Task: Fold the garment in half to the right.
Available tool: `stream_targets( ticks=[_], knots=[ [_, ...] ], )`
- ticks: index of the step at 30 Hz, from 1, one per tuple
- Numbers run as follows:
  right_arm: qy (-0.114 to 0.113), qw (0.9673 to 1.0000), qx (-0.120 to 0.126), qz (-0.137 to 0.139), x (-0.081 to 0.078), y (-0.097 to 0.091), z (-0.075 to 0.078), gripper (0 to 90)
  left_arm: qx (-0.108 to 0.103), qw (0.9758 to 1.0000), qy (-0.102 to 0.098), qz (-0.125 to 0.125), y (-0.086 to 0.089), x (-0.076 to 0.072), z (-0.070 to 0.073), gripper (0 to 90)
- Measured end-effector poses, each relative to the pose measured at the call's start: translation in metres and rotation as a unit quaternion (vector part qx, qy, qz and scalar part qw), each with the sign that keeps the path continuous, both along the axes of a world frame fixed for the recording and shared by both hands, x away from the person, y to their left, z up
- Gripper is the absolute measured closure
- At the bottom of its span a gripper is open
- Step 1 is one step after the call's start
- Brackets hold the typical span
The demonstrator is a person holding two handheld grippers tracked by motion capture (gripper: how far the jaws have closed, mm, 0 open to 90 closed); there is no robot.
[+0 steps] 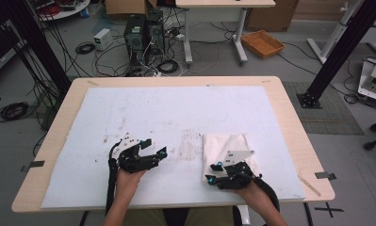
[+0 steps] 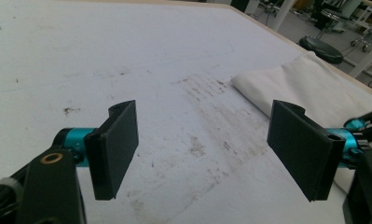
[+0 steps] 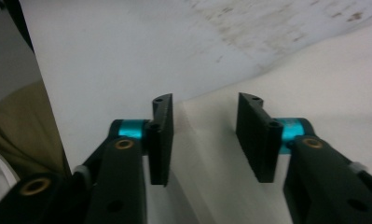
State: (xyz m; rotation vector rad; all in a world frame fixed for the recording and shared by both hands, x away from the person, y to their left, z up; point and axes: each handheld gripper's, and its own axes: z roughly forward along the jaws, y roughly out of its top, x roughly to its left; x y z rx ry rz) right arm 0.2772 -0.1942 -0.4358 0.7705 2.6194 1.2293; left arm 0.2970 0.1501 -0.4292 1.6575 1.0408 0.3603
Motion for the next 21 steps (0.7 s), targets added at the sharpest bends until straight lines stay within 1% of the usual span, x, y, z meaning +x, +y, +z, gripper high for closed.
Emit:
stream_targets(
  ticks=[1, 2, 3, 4, 5, 6, 7, 8, 9, 10, 11, 12, 14, 15, 16, 17, 18, 19, 20, 21],
  knots=[
    [-0.006, 0.9997, 0.014, -0.018, 0.002, -0.008, 0.004, 52.7, -0.002, 1.0, 0.001, 0.001, 0.0, 0.0, 0.0, 24.9],
    [-0.01, 0.9992, 0.024, -0.03, 0.004, -0.014, 0.007, 52.4, -0.001, 1.0, 0.0, 0.0, 0.0, 0.0, 0.0, 24.9],
    [-0.028, 0.9975, 0.033, -0.056, 0.007, -0.025, 0.012, 52.4, -0.001, 1.0, 0.0, 0.0, 0.0, -0.001, 0.0, 24.9],
    [-0.045, 0.9952, 0.027, -0.083, 0.009, -0.035, 0.015, 52.9, 0.001, 1.0, -0.001, 0.001, 0.001, 0.0, 0.0, 24.9],
    [-0.061, 0.9919, 0.012, -0.111, 0.012, -0.045, 0.016, 53.9, 0.0, 1.0, 0.0, 0.002, 0.001, 0.0, -0.001, 24.9],
    [-0.067, 0.9886, -0.002, -0.135, 0.014, -0.052, 0.015, 54.4, 0.0, 1.0, 0.0, 0.002, 0.001, 0.0, -0.001, 24.9],
    [-0.071, 0.9842, -0.021, -0.161, 0.018, -0.061, 0.013, 55.1, 0.0, 1.0, 0.0, 0.002, 0.001, 0.0, -0.001, 24.9],
    [-0.063, 0.9815, -0.037, -0.177, 0.022, -0.069, 0.008, 56.5, -0.001, 1.0, -0.001, 0.003, 0.001, 0.0, -0.001, 24.9],
    [-0.052, 0.9801, -0.044, -0.187, 0.025, -0.077, 0.004, 57.1, -0.001, 1.0, -0.001, 0.002, 0.002, 0.0, 0.0, 24.9],
    [-0.041, 0.9788, -0.05, -0.194, 0.027, -0.083, -0.001, 58.5, -0.002, 1.0, -0.004, 0.002, 0.002, 0.0, 0.0, 24.9],
    [-0.041, 0.9788, -0.05, -0.194, 0.027, -0.083, -0.001, 58.5, -0.002, 1.0, -0.004, 0.002, 0.002, 0.0, 0.0, 24.9],
    [-0.037, 0.9807, -0.052, -0.185, 0.027, -0.096, -0.008, 57.4, -0.006, 0.9999, -0.008, 0.004, 0.004, 0.0, 0.001, 24.9],
    [-0.04, 0.9814, -0.051, -0.181, 0.026, -0.098, -0.009, 57.4, -0.006, 0.9999, -0.008, 0.004, 0.004, 0.0, 0.001, 24.8],
    [-0.05, 0.981, -0.061, -0.177, 0.023, -0.1, -0.007, 54.3, -0.009, 0.9997, -0.024, 0.002, 0.009, -0.001, 0.003, 24.6],
    [-0.05, 0.981, -0.061, -0.177, 0.023, -0.1, -0.007, 54.3, -0.009, 0.9997, -0.024, 0.002, 0.009, -0.001, 0.003, 23.6],
    [-0.055, 0.9808, -0.065, -0.175, 0.021, -0.102, -0.006, 48.3, -0.009, 0.9995, -0.03, 0.001, 0.014, -0.001, 0.003, 22.9],
    [-0.052, 0.9809, -0.061, -0.177, 0.02, -0.104, -0.006, 44.6, -0.009, 0.9994, -0.032, 0.0, 0.016, -0.001, 0.003, 22.9],
    [-0.052, 0.9809, -0.061, -0.177, 0.02, -0.104, -0.006, 44.6, -0.009, 0.9994, -0.032, 0.0, 0.016, -0.001, 0.003, 22.9],
    [-0.057, 0.9808, -0.053, -0.179, 0.016, -0.108, -0.005, 36.1, -0.011, 0.9992, -0.038, -0.001, 0.021, -0.001, 0.003, 22.9],
    [-0.066, 0.9799, -0.052, -0.181, 0.014, -0.109, -0.004, 31.8, -0.011, 0.9991, -0.041, 0.0, 0.023, -0.001, 0.002, 22.9]
  ],
)
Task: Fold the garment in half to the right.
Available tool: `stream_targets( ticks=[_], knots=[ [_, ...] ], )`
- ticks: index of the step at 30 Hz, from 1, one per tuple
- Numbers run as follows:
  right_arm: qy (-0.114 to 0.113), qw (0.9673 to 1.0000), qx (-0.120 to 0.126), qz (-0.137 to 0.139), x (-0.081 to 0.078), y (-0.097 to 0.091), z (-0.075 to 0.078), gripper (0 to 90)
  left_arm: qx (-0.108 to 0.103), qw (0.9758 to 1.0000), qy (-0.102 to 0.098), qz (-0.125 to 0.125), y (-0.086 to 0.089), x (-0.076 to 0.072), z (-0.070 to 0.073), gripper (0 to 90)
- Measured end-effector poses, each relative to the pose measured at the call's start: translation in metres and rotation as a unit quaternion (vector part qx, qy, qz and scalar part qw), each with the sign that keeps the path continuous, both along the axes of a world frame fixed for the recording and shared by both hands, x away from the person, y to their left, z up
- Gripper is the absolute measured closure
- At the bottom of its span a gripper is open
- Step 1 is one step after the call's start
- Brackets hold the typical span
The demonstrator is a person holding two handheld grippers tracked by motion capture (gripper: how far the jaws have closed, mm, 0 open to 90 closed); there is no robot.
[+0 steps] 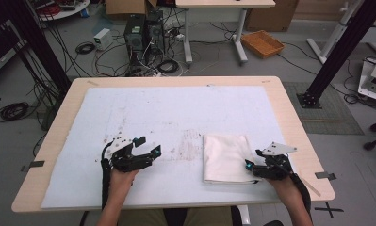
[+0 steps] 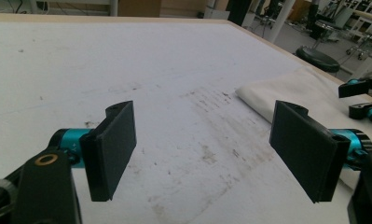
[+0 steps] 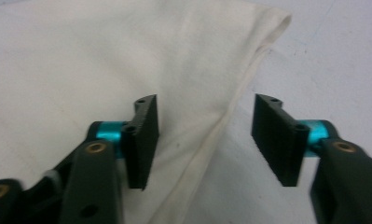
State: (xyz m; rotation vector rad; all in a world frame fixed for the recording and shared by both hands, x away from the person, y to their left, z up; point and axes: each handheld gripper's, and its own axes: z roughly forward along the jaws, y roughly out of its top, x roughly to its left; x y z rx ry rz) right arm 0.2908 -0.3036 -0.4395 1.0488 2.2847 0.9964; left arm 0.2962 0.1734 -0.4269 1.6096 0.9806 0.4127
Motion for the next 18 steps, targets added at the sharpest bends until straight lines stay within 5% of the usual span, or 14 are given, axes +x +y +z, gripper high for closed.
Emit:
stream_targets(
  ticks=[9, 13, 18],
  knots=[
    [-0.058, 0.9974, 0.037, -0.02, -0.015, -0.014, 0.012, 21.3, 0.013, 0.999, -0.04, -0.013, 0.018, 0.001, -0.001, 22.9],
    [-0.074, 0.9957, 0.045, -0.032, -0.017, -0.021, 0.014, 21.3, 0.027, 0.9959, -0.082, -0.026, 0.027, -0.002, -0.001, 22.5],
    [-0.092, 0.9924, 0.067, -0.047, -0.021, -0.027, 0.02, 21.2, 0.03, 0.995, -0.088, -0.037, 0.034, -0.005, -0.004, 22.5]
  ],
)
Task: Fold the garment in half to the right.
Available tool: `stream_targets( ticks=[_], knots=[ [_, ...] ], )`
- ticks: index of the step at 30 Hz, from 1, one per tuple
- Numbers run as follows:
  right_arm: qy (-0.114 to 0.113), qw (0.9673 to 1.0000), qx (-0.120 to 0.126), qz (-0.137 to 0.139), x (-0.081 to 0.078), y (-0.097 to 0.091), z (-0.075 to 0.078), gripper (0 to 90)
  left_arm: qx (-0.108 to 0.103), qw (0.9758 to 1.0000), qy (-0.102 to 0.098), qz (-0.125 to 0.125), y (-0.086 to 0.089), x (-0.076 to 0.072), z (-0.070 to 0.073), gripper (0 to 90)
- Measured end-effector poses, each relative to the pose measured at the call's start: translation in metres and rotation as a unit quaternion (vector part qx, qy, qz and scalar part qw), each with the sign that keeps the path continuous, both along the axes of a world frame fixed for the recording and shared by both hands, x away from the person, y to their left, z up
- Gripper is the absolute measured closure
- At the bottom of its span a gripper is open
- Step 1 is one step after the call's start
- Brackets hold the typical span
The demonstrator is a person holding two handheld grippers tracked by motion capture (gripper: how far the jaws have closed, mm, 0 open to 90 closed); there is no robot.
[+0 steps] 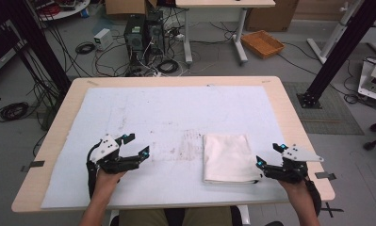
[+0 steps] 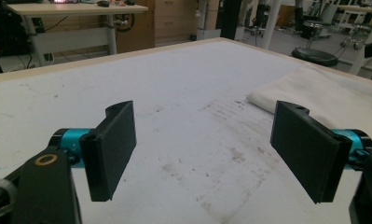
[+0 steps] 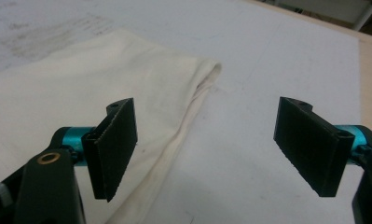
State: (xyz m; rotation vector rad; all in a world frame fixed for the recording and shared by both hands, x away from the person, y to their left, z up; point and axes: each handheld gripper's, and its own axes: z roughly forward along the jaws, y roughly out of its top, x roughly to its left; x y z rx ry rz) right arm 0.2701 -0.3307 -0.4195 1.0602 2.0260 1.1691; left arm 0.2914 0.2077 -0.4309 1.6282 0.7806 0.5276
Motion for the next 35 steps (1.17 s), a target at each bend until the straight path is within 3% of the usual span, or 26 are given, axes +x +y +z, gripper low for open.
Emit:
stream_targets(
  ticks=[6, 14, 35],
  knots=[
    [-0.009, 0.9994, 0.024, -0.022, -0.0018, -0.0025, 0.0044, 21.1, -0.004, 1.0, -0.004, -0.001, 0.0026, -0.0042, -0.0015, 22.0],
    [-0.015, 0.9992, 0.014, -0.034, -0.0041, -0.0008, 0.0018, 21.1, 0.002, 1.0, 0.002, -0.002, 0.0028, -0.0055, -0.0074, 22.0],
    [-0.015, 0.9992, 0.018, -0.032, -0.0023, 0.0005, -0.0027, 21.1, -0.007, 0.9998, -0.008, 0.017, 0.0081, -0.0059, -0.0077, 22.0]
  ],
)
